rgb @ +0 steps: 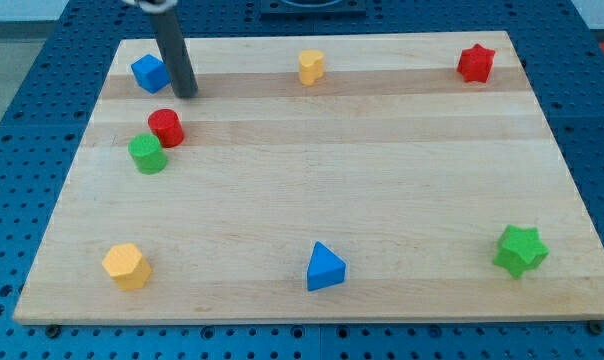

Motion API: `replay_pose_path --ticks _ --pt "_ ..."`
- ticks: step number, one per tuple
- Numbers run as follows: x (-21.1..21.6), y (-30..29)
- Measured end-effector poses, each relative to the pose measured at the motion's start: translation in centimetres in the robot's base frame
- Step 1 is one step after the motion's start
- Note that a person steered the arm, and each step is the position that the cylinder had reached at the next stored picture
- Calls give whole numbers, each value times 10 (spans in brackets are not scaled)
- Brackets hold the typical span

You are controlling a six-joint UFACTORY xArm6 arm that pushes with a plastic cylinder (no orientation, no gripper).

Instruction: Push red circle to the top left of the green circle

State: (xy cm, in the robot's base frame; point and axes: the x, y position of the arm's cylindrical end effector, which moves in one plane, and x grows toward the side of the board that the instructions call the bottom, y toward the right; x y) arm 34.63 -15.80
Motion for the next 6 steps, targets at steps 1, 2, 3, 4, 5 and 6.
replay_pose_path --ticks 1,2,3,4,5,6 --pt "34 16" --pt "34 11" --pt "34 -39" --pt "34 -55" --pt "34 -57" --pt "16 -57"
